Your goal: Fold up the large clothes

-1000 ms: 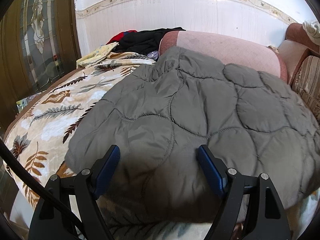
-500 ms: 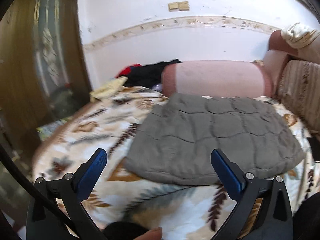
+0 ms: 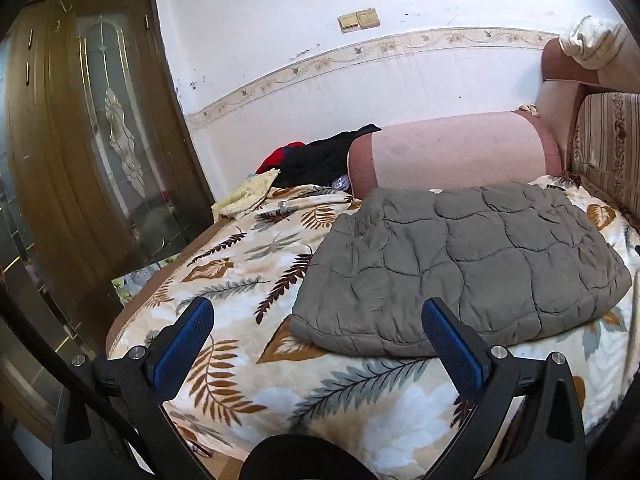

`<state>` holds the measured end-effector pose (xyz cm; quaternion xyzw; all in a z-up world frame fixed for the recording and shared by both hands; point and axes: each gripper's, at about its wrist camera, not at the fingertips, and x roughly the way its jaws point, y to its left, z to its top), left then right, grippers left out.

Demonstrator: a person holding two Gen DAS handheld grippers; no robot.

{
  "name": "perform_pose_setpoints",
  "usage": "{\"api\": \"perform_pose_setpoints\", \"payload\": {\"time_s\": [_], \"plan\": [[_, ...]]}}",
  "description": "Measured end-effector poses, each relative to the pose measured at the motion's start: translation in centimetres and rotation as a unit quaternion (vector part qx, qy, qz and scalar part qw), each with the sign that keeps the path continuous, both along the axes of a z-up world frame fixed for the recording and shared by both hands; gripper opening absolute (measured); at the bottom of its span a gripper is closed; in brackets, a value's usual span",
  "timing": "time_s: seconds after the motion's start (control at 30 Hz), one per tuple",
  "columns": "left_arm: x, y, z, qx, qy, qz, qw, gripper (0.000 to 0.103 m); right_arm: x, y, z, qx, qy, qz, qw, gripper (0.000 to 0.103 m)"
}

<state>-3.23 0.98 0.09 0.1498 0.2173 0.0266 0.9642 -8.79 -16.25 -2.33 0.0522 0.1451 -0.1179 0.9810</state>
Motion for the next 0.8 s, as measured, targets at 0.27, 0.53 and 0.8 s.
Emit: {"api": "perform_pose_setpoints", "payload": {"time_s": [0.27,0.53,0.8], "plan": [[0.4,-0.4,-0.9,0.007,0.013,-0.001,0.9999,0.103,1.0,-0.1,-1.1,0.006,0.021,0.006,1.000,0.103],[0.8,-0.4,-1.4,0.010,0.021,0.001,0.9997,0.103,1.4,0.0,-1.7,0.002,0.030,0.009,1.000,0.103],[0.9,-0.4,-1.5,0.009,0.020,0.002,0.9998,0.103,1.6,-0.1,-1.8,0.000,0.033,0.009,0.999,0.103]]}}
